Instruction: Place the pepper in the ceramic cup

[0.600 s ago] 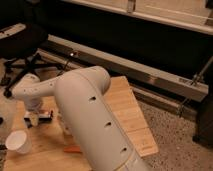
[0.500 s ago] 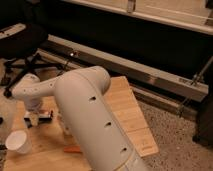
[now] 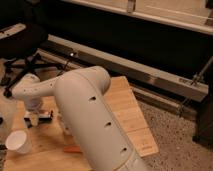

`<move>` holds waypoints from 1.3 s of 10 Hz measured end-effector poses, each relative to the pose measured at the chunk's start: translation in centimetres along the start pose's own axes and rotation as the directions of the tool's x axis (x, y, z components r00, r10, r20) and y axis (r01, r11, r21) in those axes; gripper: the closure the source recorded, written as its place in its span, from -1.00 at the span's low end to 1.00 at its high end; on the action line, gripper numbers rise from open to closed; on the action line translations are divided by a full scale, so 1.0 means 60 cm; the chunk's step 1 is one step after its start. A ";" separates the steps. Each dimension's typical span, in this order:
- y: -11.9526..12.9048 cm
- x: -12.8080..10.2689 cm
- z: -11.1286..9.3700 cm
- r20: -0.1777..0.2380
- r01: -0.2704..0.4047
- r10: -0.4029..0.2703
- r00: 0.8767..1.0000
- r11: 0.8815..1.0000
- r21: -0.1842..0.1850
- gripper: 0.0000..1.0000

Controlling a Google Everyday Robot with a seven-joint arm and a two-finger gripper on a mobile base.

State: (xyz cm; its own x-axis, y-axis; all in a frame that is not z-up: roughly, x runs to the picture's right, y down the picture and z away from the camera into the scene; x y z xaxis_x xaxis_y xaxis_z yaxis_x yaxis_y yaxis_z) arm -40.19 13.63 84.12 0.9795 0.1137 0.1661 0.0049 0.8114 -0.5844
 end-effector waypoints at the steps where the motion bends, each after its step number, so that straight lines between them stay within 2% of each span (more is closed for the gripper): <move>1: 0.000 0.000 0.000 0.000 0.000 0.000 1.000 1.000 0.000 -0.60; 11: 0.000 0.000 0.000 0.000 0.000 0.000 1.000 1.000 0.000 -0.60; 13: -0.002 -0.004 -0.018 -0.009 0.015 -0.015 1.000 1.000 0.006 -0.60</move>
State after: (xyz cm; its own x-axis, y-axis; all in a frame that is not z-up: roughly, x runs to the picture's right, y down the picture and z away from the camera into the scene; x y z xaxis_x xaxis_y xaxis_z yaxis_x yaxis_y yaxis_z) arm -40.19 12.90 83.28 0.9810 0.0962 0.1682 0.0187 0.8168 -0.5767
